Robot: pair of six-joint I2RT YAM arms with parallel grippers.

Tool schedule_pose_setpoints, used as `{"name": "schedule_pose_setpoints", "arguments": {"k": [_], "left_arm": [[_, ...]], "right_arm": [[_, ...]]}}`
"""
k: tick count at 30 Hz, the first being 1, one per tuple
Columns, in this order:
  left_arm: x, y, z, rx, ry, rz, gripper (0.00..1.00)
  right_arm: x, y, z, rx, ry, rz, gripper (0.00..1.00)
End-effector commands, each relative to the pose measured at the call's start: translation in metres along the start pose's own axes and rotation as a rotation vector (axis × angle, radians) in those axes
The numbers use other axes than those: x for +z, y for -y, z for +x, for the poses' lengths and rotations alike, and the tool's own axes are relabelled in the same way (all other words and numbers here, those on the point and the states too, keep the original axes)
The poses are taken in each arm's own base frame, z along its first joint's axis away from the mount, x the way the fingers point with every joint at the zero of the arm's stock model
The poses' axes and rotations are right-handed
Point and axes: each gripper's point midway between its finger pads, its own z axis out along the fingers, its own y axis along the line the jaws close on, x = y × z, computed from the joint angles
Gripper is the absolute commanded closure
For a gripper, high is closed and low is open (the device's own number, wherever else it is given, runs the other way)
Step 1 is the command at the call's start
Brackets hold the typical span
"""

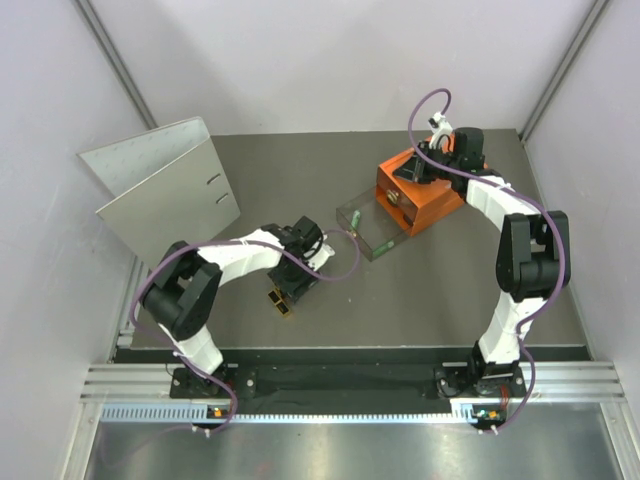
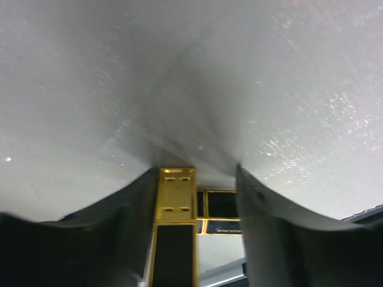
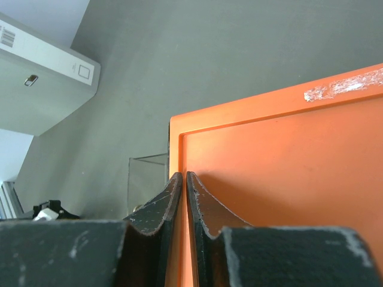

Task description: Organize the makeup

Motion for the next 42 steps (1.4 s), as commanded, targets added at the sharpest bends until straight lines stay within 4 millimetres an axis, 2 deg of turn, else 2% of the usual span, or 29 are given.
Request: {"name": "schedule_pose_setpoints", "arguments": {"k": [1,5,7,12,16,18,19,21,22,24,25,27,28,30,31,32,33,36,42], "left_arm": [[-0.004,-0.006,-0.01,-0.004,0.014,0.029,0.52],[-0.007,-0.012,-0.013,-0.007,0.017,0.026,0.93],[-0.009,-0.014,-0.012,-0.001,0.01,0.022,0.99],[-0.016,-0.019,-0.023,0.002,0.024,0.009,1.0],[-0.03,-0.025,-0.051,-0.001,0.079,0.0,1.0],[-0.042,-0.028,-0.077,-0.002,0.13,0.0,1.0],[-0.055,-0.032,-0.095,0.0,0.173,-0.005,1.0],[-0.06,-0.032,-0.115,0.001,0.204,0.016,1.0],[-0.075,-0.033,-0.137,0.005,0.263,0.019,1.0],[-0.076,-0.033,-0.154,0.004,0.275,0.039,1.0],[-0.091,-0.034,-0.175,0.012,0.337,0.046,1.0],[-0.093,-0.032,-0.193,0.004,0.373,0.069,1.0],[-0.104,-0.029,-0.209,0.012,0.421,0.089,1.0],[-0.1,-0.028,-0.225,-0.008,0.443,0.11,1.0],[-0.109,-0.025,-0.239,-0.004,0.488,0.132,1.0],[-0.101,-0.023,-0.245,-0.016,0.485,0.153,1.0],[-0.102,-0.021,-0.256,-0.016,0.515,0.161,1.0],[-0.103,-0.006,-0.282,-0.02,0.588,0.205,1.0],[-0.094,0.019,-0.312,-0.07,0.654,0.314,1.0]], "right_arm": [[-0.016,0.065,0.173,0.298,-0.463,0.258,0.9],[-0.015,0.065,0.174,0.298,-0.467,0.255,0.9],[-0.015,0.066,0.174,0.303,-0.467,0.256,0.9],[-0.014,0.065,0.173,0.302,-0.464,0.252,0.9],[-0.013,0.066,0.172,0.303,-0.464,0.254,0.9],[-0.013,0.066,0.172,0.303,-0.464,0.254,0.9],[-0.013,0.066,0.171,0.302,-0.463,0.254,0.9],[-0.013,0.066,0.172,0.303,-0.463,0.252,0.9],[-0.013,0.066,0.173,0.305,-0.466,0.253,0.9],[-0.012,0.066,0.172,0.305,-0.465,0.251,0.9],[-0.012,0.066,0.172,0.304,-0.466,0.249,0.9],[-0.012,0.066,0.172,0.304,-0.464,0.25,0.9],[-0.011,0.066,0.173,0.307,-0.467,0.247,0.9],[-0.011,0.067,0.173,0.308,-0.467,0.247,0.9],[-0.011,0.067,0.174,0.308,-0.468,0.247,0.9],[-0.011,0.067,0.173,0.307,-0.467,0.247,0.9],[-0.011,0.066,0.173,0.309,-0.467,0.244,0.9],[-0.011,0.066,0.173,0.311,-0.469,0.245,0.9],[-0.01,0.067,0.172,0.31,-0.469,0.245,0.9]]}}
